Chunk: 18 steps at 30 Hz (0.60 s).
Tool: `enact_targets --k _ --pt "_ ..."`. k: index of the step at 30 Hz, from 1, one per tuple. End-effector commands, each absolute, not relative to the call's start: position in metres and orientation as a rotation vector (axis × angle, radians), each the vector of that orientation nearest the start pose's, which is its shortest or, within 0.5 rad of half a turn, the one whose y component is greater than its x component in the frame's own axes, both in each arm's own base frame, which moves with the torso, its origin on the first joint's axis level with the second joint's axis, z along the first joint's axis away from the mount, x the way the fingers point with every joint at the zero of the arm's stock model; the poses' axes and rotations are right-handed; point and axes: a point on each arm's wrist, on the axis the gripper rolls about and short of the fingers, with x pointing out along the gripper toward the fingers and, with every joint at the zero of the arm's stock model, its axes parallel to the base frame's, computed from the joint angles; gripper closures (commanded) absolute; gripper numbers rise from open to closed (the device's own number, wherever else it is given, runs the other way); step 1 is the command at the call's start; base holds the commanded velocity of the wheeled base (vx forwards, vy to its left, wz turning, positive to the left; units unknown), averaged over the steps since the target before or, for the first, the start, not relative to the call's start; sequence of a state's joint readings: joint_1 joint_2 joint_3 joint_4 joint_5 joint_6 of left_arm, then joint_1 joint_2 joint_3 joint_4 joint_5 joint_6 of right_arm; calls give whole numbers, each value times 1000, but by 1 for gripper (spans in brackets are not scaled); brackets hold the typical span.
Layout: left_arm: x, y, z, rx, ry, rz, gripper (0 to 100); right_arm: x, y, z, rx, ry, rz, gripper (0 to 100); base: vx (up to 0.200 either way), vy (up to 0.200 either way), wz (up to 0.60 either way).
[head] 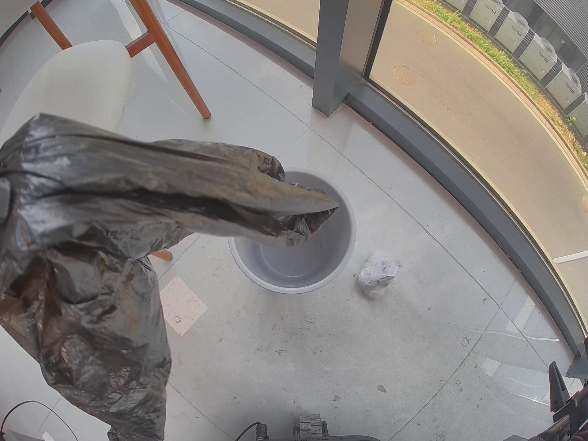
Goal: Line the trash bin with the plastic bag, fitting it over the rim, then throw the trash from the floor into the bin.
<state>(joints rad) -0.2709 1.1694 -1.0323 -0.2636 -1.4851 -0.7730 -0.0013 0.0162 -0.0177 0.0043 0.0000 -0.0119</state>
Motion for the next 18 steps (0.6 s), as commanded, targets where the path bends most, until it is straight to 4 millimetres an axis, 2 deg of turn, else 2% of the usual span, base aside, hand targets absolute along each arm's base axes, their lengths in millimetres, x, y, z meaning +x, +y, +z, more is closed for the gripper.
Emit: enact_targets --k 1,10,18 --pt "166 -77 326 -503 644 -1740 100 -23 0 75 -12 3 -2 0 0 0 0" --pt "224 -98 313 -469 643 -1798 100 -23 0 75 -11 3 0 0 0 0 0" --pt "252 -128 307 -461 680 -1861 100 -23 0 75 -11 3 0 0 0 0 0"
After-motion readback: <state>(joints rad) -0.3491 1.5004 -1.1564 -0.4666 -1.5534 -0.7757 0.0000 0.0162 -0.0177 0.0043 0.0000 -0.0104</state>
